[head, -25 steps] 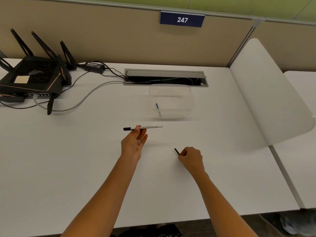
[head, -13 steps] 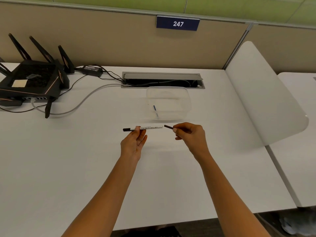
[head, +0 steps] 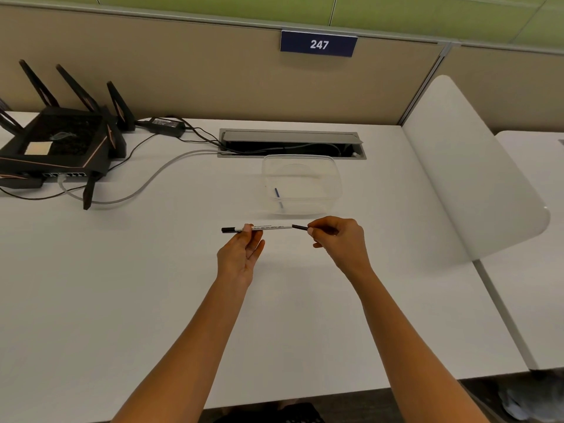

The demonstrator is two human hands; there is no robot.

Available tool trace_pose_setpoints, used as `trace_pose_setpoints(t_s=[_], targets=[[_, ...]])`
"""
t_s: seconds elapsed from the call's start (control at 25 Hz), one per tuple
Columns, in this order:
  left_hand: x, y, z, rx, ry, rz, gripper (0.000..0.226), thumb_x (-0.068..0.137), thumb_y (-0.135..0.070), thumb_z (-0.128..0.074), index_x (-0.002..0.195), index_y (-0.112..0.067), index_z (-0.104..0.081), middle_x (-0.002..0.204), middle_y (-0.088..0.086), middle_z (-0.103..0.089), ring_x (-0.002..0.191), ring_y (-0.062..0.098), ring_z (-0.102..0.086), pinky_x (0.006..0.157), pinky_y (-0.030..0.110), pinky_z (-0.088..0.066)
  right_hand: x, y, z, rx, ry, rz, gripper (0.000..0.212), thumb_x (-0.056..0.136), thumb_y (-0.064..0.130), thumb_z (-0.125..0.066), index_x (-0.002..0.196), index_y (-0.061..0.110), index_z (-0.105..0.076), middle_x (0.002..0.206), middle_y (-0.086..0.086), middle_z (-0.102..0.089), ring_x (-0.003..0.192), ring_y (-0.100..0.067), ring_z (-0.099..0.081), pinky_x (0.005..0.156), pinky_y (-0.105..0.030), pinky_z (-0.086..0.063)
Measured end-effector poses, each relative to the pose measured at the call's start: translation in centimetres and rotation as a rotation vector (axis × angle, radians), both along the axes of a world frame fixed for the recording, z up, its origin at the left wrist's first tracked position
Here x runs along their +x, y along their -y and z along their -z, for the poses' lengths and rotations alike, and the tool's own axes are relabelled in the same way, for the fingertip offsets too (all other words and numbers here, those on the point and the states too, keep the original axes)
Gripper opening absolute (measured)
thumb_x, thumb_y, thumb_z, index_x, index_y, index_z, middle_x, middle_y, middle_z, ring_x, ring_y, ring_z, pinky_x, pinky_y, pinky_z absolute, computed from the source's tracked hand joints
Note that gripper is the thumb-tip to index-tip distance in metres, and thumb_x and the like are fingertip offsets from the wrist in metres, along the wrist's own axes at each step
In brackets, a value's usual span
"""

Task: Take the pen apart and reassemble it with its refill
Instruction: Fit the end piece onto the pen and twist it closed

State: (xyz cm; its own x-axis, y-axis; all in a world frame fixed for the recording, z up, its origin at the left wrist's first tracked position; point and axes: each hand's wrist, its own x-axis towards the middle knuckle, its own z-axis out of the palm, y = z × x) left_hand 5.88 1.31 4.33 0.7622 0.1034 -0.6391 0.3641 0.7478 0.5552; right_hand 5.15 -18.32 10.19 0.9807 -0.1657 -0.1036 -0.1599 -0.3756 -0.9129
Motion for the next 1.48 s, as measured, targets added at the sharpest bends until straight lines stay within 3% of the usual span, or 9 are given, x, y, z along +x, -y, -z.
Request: trace_pose_setpoints(t_s=[0.16, 0.76, 1.16, 1.48], targets=[[0.1, -0.1, -0.1, 0.019, 0.004, 0.002, 0.009, 0.087, -0.016, -0.067, 0.091, -0.009, -0.069, 0.077, 0.001, -0.077, 0.077, 0.012, -0.074, 0.064, 0.028, -0.058, 0.1, 0.0, -0.2, 0.001, 0.010, -0.016, 0.012, 0.083, 0.006, -0.070, 0.084, 0.016, -0.077, 0.078, 0.004, -0.074, 0.065, -0.008, -0.070, 0.059, -0.013, -0.054], [0.2, -0.4, -0.7, 0.025, 0.033, 0.041, 0.009, 0.088, -0.016, -0.066, 0.092, -0.008, -0.068, 0.077, 0.001, -0.077, 0.077, 0.011, -0.074, 0.071, 0.030, -0.057, 0.8, 0.4, -0.3, 0.007, 0.082, -0.062, 0.012, 0.084, 0.006, -0.070, 0.089, 0.014, -0.077, 0.080, 0.006, -0.073, 0.072, -0.006, -0.069, 0.061, -0.018, -0.058], [0.4, 0.1, -1.0, -0.020, 0.033, 0.039, 0.009, 0.088, -0.015, -0.066, 0.093, -0.008, -0.068, 0.078, 0.002, -0.077, 0.076, 0.012, -0.074, 0.070, 0.031, -0.057, 1.2, 0.6, -1.2, 0.012, 0.123, -0.075, 0.020, 0.086, 0.014, -0.070, 0.079, 0.032, -0.074, 0.071, 0.015, -0.072, 0.066, -0.011, -0.070, 0.059, -0.020, -0.059], [0.6, 0.5, -1.2, -0.016, 0.027, 0.030, 0.011, 0.088, -0.017, -0.066, 0.094, -0.008, -0.069, 0.079, 0.002, -0.077, 0.077, 0.012, -0.074, 0.069, 0.030, -0.057, 1.1, 0.7, -1.4, 0.024, 0.144, -0.071, 0.021, 0.086, 0.015, -0.071, 0.077, 0.033, -0.073, 0.072, 0.016, -0.072, 0.065, -0.010, -0.071, 0.059, -0.018, -0.058]])
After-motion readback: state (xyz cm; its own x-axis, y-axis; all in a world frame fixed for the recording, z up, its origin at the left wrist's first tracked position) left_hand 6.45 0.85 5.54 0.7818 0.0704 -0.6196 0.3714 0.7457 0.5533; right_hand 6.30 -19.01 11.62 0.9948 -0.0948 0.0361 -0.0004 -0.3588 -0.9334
